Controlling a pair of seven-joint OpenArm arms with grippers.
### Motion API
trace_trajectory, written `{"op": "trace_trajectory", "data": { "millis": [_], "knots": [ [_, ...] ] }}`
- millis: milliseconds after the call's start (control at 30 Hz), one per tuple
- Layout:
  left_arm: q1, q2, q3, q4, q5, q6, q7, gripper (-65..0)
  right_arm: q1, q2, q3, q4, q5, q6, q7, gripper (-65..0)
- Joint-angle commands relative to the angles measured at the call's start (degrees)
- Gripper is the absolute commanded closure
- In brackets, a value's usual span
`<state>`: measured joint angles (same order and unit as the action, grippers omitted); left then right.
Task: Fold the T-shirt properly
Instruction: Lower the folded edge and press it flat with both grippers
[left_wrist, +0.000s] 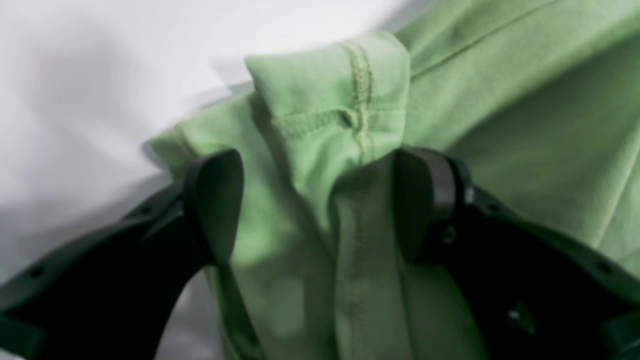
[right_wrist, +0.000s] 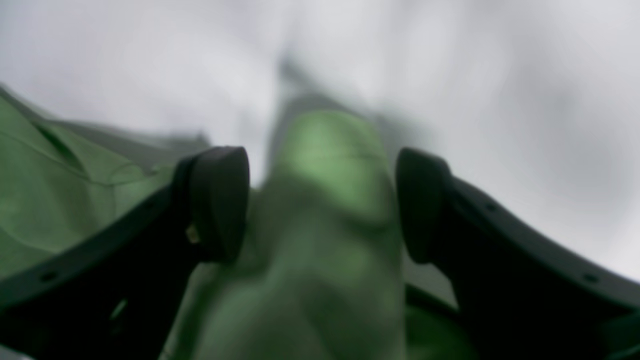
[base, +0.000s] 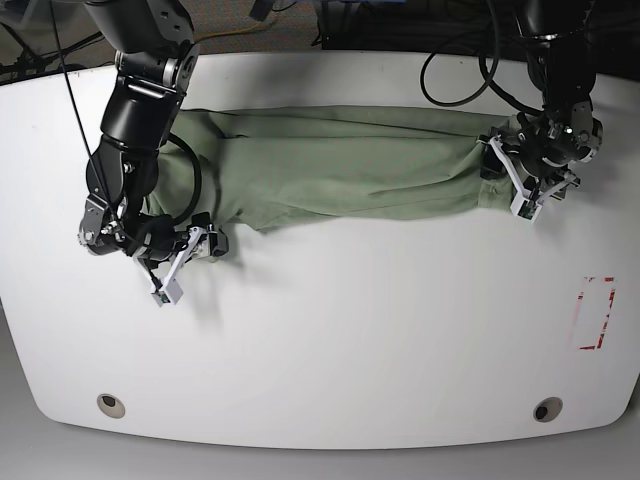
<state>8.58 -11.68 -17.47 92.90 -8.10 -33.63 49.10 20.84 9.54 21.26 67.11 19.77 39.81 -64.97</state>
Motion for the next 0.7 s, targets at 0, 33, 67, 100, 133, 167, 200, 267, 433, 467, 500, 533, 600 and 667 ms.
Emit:
{"op": "trace_trajectory", "data": {
  "millis": [0, 33, 67, 100, 133, 167, 200, 267, 433, 467, 500, 533, 600, 667],
  "knots": [
    [-0.18, -0.58, -0.15, 0.86, 0.05, -0.09, -0.18, -42.6, 1.71, 0.96, -0.03, -1.49, 1.11, 0.19, 1.80, -43.3],
    [-0.18, -0.58, -0.15, 0.86, 0.05, -0.09, -0.18, -42.6, 1.71, 0.96, -0.03, -2.10, 1.11, 0.19, 2.16, -42.2],
    [-0.10, -0.58, -0.15, 0.86, 0.05, -0.09, -0.18, -42.6, 1.71, 0.96, -0.03, -2.89, 1.11, 0.19, 3.04, -38.0],
    [-0.10, -0.58, -0.15, 0.86, 0.05, -0.09, -0.09, -42.6, 1.62, 0.96, -0.03, -3.24, 1.11, 0.19, 4.00, -33.1],
    [-0.10, -0.58, -0.15, 0.86, 0.05, -0.09, -0.09, -42.6, 1.53, 0.96, -0.03, -3.51, 1.11, 0.19, 4.88, -26.0],
    [-0.10, -0.58, -0.15, 0.86, 0.05, -0.09, -0.09, -42.6, 1.45, 0.96, -0.03, -3.60, 1.11, 0.19, 5.41, -20.0],
    [-0.10, -0.58, -0.15, 0.68, 0.05, -0.09, -0.18, -42.6, 1.09, 0.96, -0.03, -3.51, 1.11, 0.19, 5.59, -10.3],
    [-0.18, -0.58, -0.15, 0.68, 0.05, -0.09, -0.18, -42.6, 0.48, 0.96, -0.03, -2.72, 1.72, 0.19, 5.59, -0.2],
    [-0.27, -0.41, -0.15, 0.59, 0.67, 0.00, -0.18, -42.6, -2.25, 0.96, 0.33, 8.80, 1.81, 0.19, 5.32, 0.0],
    [-0.27, -0.32, -0.15, 0.59, 1.28, 0.00, -0.18, -42.6, -2.86, 0.96, 0.33, 11.17, 1.81, 0.19, 4.88, 0.0],
    [-0.27, -0.23, -0.15, 0.59, 1.81, 0.00, -0.18, -42.6, -3.39, 0.96, 0.33, 13.20, 1.81, 0.19, 4.00, 0.0],
    [-0.27, -0.23, -0.15, 0.59, 2.34, 0.00, -0.18, -42.6, -3.92, 0.96, 0.59, 15.57, 1.81, 0.19, 2.24, 0.0],
    [-0.36, -0.23, -0.15, 0.50, 2.96, 0.00, -0.27, -42.6, -5.50, 0.96, 1.65, 19.61, 1.81, 0.19, -1.27, 0.0],
    [-0.27, -0.32, -0.15, 0.50, 2.96, 0.00, -0.27, -42.6, -7.43, 0.96, 3.40, 23.57, 1.81, 0.19, -3.47, 0.0]
  ]
}}
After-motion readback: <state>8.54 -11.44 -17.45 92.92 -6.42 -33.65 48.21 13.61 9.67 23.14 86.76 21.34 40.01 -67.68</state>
